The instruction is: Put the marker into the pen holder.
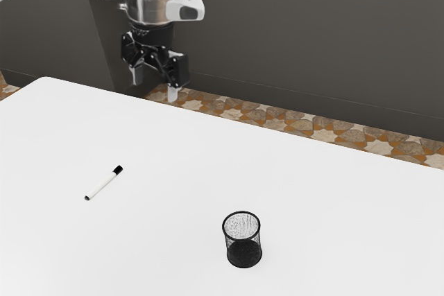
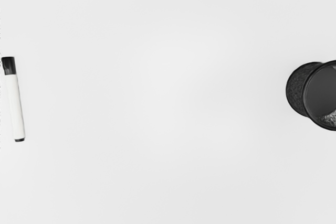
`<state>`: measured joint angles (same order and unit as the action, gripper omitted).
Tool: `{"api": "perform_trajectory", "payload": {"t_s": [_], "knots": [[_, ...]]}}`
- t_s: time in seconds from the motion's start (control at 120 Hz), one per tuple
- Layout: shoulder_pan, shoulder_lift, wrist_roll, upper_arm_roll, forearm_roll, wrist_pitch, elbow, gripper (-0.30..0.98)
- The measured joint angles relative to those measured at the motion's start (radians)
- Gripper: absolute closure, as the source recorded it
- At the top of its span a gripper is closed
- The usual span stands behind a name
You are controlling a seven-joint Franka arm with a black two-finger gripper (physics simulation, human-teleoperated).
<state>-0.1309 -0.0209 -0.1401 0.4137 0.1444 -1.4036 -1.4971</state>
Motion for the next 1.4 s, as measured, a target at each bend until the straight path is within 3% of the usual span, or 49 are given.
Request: {"api": "perform_trajectory", "payload": {"t_s": [0.117,0.233,0.3,0.375,0.483,0.525,0.558,0.642,0.692,1.017,1.242,1.4], "knots": [[0.116,0.018,-0.011,-0.117,0.014,-0.056,-0.063,0.00],[0.159,0.103,-0.009,-0.224,0.009,-0.231,-0.423,0.00],[0.062,0.088,0.005,-0.286,0.006,-0.341,-0.579,0.00],[-0.121,0.044,0.033,-0.322,0.016,-0.485,-0.708,0.00],[-0.398,-0.018,0.085,-0.333,0.041,-0.676,-0.757,0.00],[-0.453,-0.051,0.110,-0.333,0.055,-0.735,-0.736,0.00],[-0.423,-0.071,0.130,-0.331,0.061,-0.773,-0.714,0.00],[-0.194,-0.137,0.181,-0.326,0.069,-0.843,-0.648,0.00],[-0.145,-0.154,0.214,-0.327,0.070,-0.873,-0.636,0.00],[-0.143,-0.243,0.453,-0.338,0.070,-0.969,-0.568,0.00],[-0.185,-0.287,0.555,-0.394,-0.083,-0.982,-0.578,0.00],[-0.163,-0.369,0.608,-0.398,-0.116,-0.982,-0.495,0.00]]}}
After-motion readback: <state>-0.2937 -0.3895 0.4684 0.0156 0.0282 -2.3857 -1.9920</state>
